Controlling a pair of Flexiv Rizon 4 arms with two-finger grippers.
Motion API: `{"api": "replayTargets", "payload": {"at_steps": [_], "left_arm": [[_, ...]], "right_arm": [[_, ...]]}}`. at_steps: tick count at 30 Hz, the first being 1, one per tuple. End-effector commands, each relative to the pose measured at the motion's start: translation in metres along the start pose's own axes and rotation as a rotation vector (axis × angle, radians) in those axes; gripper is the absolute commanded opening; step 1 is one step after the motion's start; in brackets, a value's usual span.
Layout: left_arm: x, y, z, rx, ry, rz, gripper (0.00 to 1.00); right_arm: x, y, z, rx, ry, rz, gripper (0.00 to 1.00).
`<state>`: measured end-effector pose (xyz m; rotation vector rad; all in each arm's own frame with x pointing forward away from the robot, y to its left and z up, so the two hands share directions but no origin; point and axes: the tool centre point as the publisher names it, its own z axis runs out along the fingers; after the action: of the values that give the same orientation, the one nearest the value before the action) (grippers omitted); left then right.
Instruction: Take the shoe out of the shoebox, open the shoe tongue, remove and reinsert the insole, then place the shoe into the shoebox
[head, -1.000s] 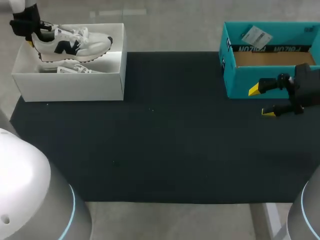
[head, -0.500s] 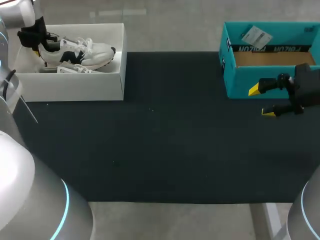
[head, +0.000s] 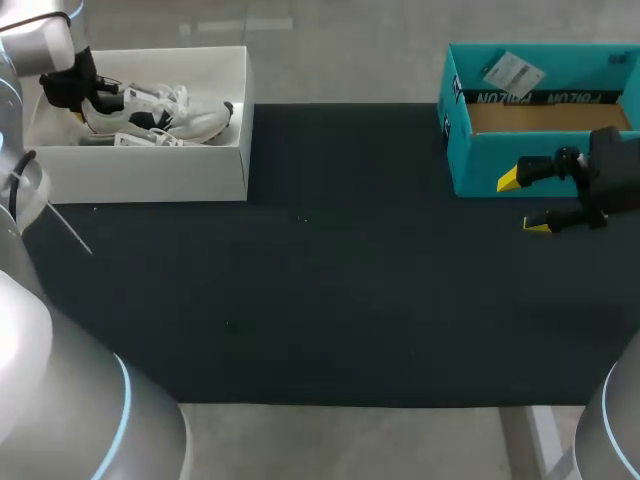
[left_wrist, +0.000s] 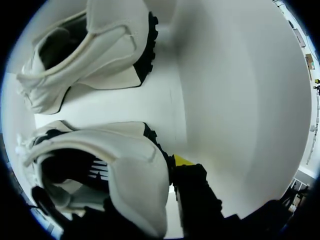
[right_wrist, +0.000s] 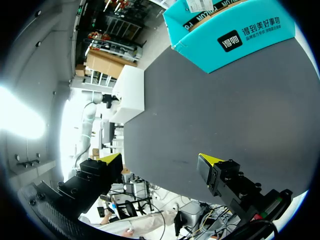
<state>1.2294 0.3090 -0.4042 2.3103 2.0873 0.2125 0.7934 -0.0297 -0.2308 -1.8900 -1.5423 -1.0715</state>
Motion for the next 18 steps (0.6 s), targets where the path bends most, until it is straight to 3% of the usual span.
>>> {"api": "replayTargets", "payload": {"at_steps": [1, 2, 3, 4, 6, 8, 9, 10, 18], "left_arm": [[0.001, 0.031, 0.008, 0.071, -0.001, 0.0, 0.0], [0.0, 0.031, 0.007, 0.075, 0.004, -0.005, 0.0], [0.0, 0.031, 0.007, 0.075, 0.005, -0.007, 0.16], [0.0, 0.03, 0.007, 0.078, 0.002, -0.01, 0.27], [0.0, 0.028, 0.007, 0.079, 0.005, -0.011, 0.29], [0.0, 0.028, 0.006, 0.081, 0.006, -0.016, 0.44], [0.0, 0.027, 0.005, 0.083, 0.007, -0.019, 0.66], [0.001, 0.026, 0.004, 0.086, 0.004, -0.02, 1.0], [0.003, 0.023, -0.014, 0.097, 0.037, -0.04, 1.0]], "right_arm": [[0.001, 0.0, 0.001, -0.001, -0.004, 0.002, 1.0], [0.001, 0.0, 0.001, -0.001, -0.004, 0.002, 1.0], [0.001, 0.0, 0.001, -0.001, -0.004, 0.002, 1.0], [0.001, 0.0, 0.001, -0.001, -0.004, 0.002, 1.0], [0.001, 0.0, 0.001, -0.001, -0.004, 0.002, 1.0], [0.001, 0.0, 0.001, -0.001, -0.004, 0.002, 1.0], [0.001, 0.0, 0.001, -0.001, -0.004, 0.002, 1.0], [0.001, 0.0, 0.001, -0.001, -0.004, 0.002, 1.0], [0.001, 0.0, 0.001, -0.001, -0.004, 0.002, 1.0]]}}
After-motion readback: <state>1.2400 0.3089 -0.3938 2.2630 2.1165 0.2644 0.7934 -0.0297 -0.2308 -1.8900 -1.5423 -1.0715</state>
